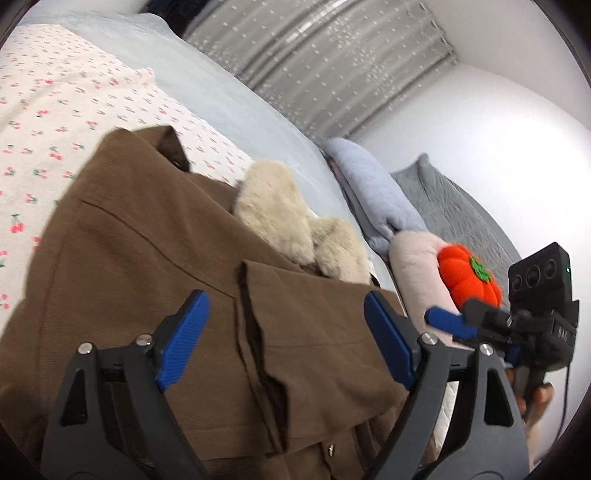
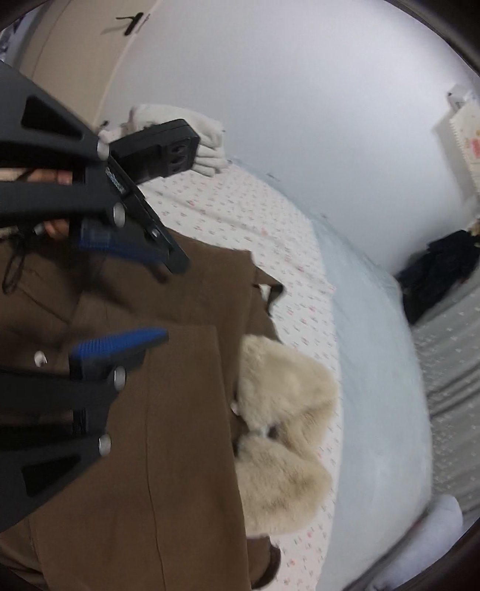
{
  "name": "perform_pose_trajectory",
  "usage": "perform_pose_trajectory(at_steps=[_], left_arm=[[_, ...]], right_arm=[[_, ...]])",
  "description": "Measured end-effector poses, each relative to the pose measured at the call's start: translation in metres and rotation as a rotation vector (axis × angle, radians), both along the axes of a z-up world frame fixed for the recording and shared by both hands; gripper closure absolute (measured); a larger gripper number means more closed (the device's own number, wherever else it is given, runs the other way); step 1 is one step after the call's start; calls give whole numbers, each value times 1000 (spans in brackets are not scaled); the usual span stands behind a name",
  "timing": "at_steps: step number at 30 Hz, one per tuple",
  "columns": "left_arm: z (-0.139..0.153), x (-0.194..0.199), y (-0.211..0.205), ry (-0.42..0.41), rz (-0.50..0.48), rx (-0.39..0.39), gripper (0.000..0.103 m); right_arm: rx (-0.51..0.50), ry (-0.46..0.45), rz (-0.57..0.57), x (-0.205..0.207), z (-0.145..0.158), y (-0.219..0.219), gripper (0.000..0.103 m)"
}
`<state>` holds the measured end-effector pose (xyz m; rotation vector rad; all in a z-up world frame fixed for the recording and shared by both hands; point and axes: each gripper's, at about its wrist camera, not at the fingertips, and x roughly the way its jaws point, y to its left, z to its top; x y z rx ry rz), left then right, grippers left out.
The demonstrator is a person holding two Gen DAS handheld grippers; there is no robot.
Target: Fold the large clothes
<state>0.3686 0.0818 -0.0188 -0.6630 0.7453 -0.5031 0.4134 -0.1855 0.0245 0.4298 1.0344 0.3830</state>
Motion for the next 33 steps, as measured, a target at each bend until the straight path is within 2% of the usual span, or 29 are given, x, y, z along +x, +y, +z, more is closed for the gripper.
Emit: perform_pose_trajectory(at_steps=[2,4,7,9,11,13,14,17,18,19,20,21,22,23,24,25,27,28,30,32,33], left_arm=[[-3,4,-12,21,-49,40,29],[-9,9,-28,63,-104,91,35],[-25,17,-52,152,-174,165,52],[-28,18,-66,136,-147,261,65],[-25,17,-75,98,-129,312,95],[-10,10,-80,55,-97,337,96],[8,-3,-81,-22,-69,357,96],[44,-24,-78,-145,-36,387,96],[48,-25,-79,-148,-22,425,95],[47,-21,-81,-111,-7,488,91],[42,-14,-83,-67,-1,546,80],[34,-6,-86,-5,33,649,79],[30,-2,-87,17,96,732,79],[28,0,-86,1,170,793,78],[29,-2,-84,-28,188,780,78],[30,-4,-81,-74,184,717,78],[29,-7,-79,-173,100,532,78],[25,-5,-80,-190,53,479,77],[9,10,-89,-124,7,510,77],[-18,27,-95,-14,-18,586,78],[-29,31,-93,11,-27,567,78]], right_arm=[[-9,-32,-35,-6,4,-18,46],[-10,-35,-69,-18,8,-39,46],[-39,-34,-135,-33,7,-77,45],[-63,-36,-182,-40,6,-101,44],[-72,-41,-244,-50,5,-129,41],[-89,-40,-312,-58,3,-159,37],[-102,-36,-338,-61,1,-170,37],[-141,-13,-405,-67,-7,-201,37],[-152,-6,-423,-69,-10,-209,37],[-165,0,-441,-70,-15,-216,37],[-177,5,-454,-69,-19,-223,37],[-190,5,-464,-67,-25,-228,37],[-209,-2,-478,-64,-31,-233,37],[-224,-12,-485,-62,-33,-236,37],[-243,-28,-498,-56,-37,-238,41],[-255,-47,-509,-52,-41,-240,45],[-258,-96,-503,-42,-47,-242,65],[-255,-110,-502,-37,-51,-242,69],[-246,-135,-494,-22,-61,-242,81],[-266,-123,-501,-4,-75,-242,85],[-294,-106,-517,3,-84,-244,88]])
